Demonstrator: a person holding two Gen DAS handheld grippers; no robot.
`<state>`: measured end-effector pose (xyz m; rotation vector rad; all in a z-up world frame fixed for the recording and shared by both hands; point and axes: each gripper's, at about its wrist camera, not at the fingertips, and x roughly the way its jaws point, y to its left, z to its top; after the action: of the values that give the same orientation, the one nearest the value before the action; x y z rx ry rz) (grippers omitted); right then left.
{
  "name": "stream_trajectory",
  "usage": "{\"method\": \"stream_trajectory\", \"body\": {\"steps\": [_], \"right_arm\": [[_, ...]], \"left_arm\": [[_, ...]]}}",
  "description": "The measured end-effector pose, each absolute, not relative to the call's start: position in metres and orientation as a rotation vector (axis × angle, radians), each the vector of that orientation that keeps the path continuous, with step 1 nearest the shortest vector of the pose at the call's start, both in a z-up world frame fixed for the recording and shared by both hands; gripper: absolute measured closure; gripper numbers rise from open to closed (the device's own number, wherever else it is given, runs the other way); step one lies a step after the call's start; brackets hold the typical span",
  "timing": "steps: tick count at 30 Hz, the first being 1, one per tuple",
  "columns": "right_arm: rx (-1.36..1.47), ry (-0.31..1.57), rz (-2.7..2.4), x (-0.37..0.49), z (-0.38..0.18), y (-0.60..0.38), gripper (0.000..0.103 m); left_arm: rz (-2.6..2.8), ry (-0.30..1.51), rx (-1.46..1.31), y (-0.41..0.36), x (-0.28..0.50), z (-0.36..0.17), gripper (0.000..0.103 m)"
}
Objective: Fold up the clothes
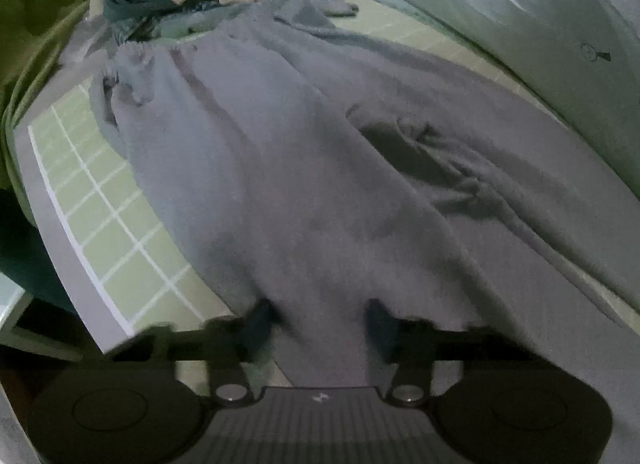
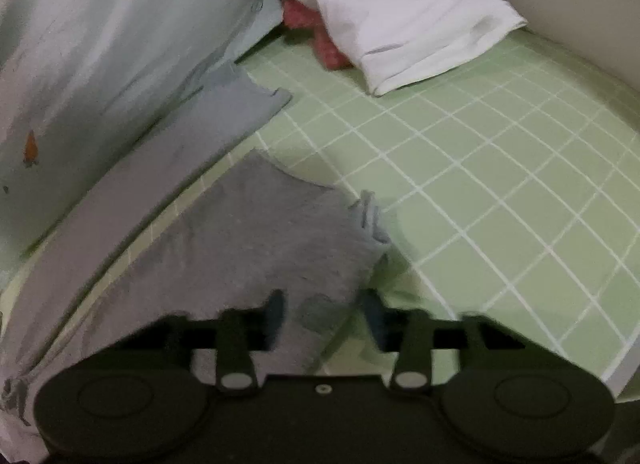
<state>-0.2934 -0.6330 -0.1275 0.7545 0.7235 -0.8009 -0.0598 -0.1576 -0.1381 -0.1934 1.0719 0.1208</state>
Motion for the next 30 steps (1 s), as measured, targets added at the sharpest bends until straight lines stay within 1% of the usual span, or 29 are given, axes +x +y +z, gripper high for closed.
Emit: {"method": "stream_trajectory", "body": {"steps": [1, 2, 7, 10, 11, 12, 13, 14, 16, 18, 21, 23, 24, 25, 29, 30], "right_arm": [[0.751, 0.741, -0.804, -0.288, -0.127, -0.635, 0.100], [0.746, 0.760, -0.812, -0.282, -0.126, -0.637, 0.102], [0.666, 0.776, -0.789, -0.244, -0.102, -0.647, 0.102], [0.618, 0.694, -0.727, -0.217, -0.075, -0.649, 0.102], [0.659, 0.622, -0.660, -0.212, -0.067, -0.651, 0.100], [0.745, 0.557, -0.600, -0.212, -0.064, -0.654, 0.086], [0.824, 0.499, -0.552, -0.211, -0.061, -0.658, 0.063], [0.865, 0.482, -0.560, -0.212, -0.062, -0.659, 0.056], [0.841, 0.500, -0.631, -0.214, -0.066, -0.657, 0.056], [0.785, 0.570, -0.689, -0.218, -0.074, -0.652, 0.056], [0.801, 0.620, -0.698, -0.223, -0.088, -0.645, 0.055], [0.784, 0.652, -0.717, -0.222, -0.096, -0.637, 0.053], [0.765, 0.668, -0.741, -0.220, -0.098, -0.633, 0.048], [0.749, 0.681, -0.764, -0.218, -0.100, -0.631, 0.046], [0.782, 0.666, -0.741, -0.209, -0.100, -0.626, 0.046], [0.786, 0.665, -0.731, -0.203, -0.100, -0.623, 0.043]], "left_arm": [[0.116, 1.073, -0.207, -0.156, -0.057, -0.137, 0.102], [0.112, 1.074, -0.221, -0.154, -0.054, -0.137, 0.102], [0.076, 0.983, -0.277, -0.146, -0.040, -0.114, 0.103], [0.072, 0.946, -0.292, -0.147, -0.031, -0.102, 0.103], [0.074, 0.943, -0.297, -0.148, -0.029, -0.101, 0.103], [0.078, 0.944, -0.303, -0.148, -0.027, -0.101, 0.103], [0.080, 0.947, -0.311, -0.148, -0.026, -0.101, 0.103], [0.081, 0.954, -0.320, -0.147, -0.026, -0.103, 0.103], [0.081, 0.967, -0.327, -0.145, -0.028, -0.105, 0.102], [0.082, 0.977, -0.327, -0.142, -0.031, -0.108, 0.102], [0.086, 0.993, -0.330, -0.137, -0.036, -0.112, 0.102], [0.086, 1.001, -0.328, -0.135, -0.038, -0.114, 0.102], [0.086, 1.005, -0.327, -0.134, -0.039, -0.114, 0.102], [0.086, 1.009, -0.326, -0.133, -0.041, -0.115, 0.102], [0.087, 1.026, -0.322, -0.129, -0.045, -0.117, 0.102], [0.087, 1.030, -0.321, -0.129, -0.046, -0.118, 0.102]]}}
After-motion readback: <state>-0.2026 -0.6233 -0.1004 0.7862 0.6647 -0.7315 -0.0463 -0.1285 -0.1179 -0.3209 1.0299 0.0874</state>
